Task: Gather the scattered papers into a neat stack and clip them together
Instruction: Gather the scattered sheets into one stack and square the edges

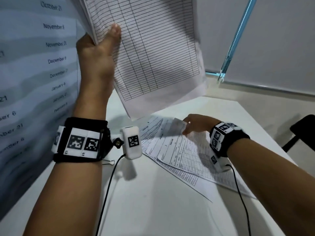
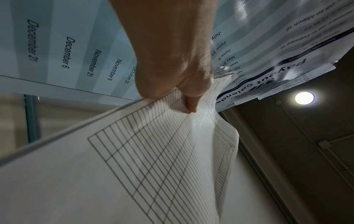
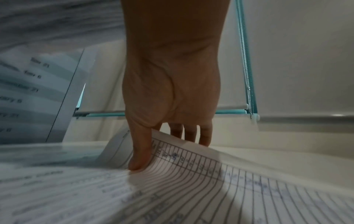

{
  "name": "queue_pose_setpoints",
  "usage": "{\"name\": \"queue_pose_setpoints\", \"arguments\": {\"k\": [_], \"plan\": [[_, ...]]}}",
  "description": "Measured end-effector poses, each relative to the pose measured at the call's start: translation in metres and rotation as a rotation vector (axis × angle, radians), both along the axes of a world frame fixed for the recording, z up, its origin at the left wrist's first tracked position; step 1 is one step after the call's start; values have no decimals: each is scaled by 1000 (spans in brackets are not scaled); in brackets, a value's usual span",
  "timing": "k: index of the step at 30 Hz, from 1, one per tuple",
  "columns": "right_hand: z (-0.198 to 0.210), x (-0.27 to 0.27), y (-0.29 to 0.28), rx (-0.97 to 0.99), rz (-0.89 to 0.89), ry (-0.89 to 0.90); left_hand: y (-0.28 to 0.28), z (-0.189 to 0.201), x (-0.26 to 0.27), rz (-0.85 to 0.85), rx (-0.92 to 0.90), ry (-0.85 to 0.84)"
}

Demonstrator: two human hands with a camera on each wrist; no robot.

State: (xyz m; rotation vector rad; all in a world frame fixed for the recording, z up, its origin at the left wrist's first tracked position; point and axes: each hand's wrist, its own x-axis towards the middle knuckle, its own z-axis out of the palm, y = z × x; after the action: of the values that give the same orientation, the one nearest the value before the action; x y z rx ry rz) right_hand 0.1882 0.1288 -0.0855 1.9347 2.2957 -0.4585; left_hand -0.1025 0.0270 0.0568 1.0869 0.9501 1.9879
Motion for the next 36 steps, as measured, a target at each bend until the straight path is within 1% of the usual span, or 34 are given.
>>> {"name": "queue_pose_setpoints", "arguments": {"k": [5,9,13,16,19,21,22,24,25,26,27,28,30,33,36], "plan": [[-7,-4,-1,47,13,-36,-2,2,1,4,4,3],[-5,-3,-19,242,84,-109,-4,2,0,10,54,-24],[15,3,-49,425,171,-179,-7,2,-1,33,53,1],[34,12,-75,464,188,-156,-6,3,-2,46,49,26],[61,24,-99,452,62,-53,-7,3,-2,63,52,41],[86,33,-115,374,12,79,-8,3,-3,74,55,43],[99,37,-124,283,25,191,-8,4,-3,76,53,37],[124,38,-142,20,51,470,-6,5,-3,78,57,7],[131,38,-144,-84,58,564,-6,5,-3,74,68,-13],[135,36,-143,-146,67,588,-5,6,-3,70,76,-19],[135,31,-138,-152,75,567,-5,6,-2,74,81,-14],[130,25,-129,-121,79,505,-5,6,-1,77,87,-4],[107,8,-100,-34,82,326,-6,6,0,76,92,-5],[55,-19,-52,43,53,111,-4,6,-2,78,100,-20],[4,-39,-17,70,5,-83,0,4,-5,89,91,-15]]}}
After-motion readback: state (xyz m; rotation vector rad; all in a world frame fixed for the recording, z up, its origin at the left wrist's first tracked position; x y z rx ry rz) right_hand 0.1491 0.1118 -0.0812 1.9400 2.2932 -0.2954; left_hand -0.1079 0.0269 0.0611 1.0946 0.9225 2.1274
